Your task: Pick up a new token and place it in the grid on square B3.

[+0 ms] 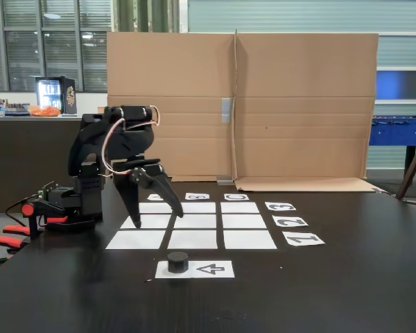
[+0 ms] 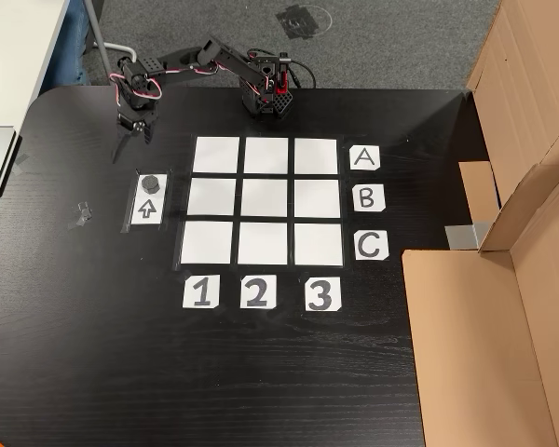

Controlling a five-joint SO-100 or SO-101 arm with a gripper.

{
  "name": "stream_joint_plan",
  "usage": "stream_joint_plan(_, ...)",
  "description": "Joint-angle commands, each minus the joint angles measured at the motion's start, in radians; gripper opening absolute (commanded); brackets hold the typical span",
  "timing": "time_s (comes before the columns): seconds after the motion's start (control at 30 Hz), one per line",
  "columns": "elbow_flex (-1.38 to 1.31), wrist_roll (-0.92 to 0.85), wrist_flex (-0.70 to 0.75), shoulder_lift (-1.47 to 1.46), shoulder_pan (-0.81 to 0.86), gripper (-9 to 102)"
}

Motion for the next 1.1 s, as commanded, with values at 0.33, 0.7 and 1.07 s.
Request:
stream_joint_plan(0.33, -0.046, 0.009, 0.014, -0.1, -0.107, 50)
stream_joint_plan(0.7, -0.158, 0.049, 0.017, -0.219, -0.138, 51)
stream_joint_plan(1.07, -0.262, 0.103, 0.017, -0.331, -0.137, 51)
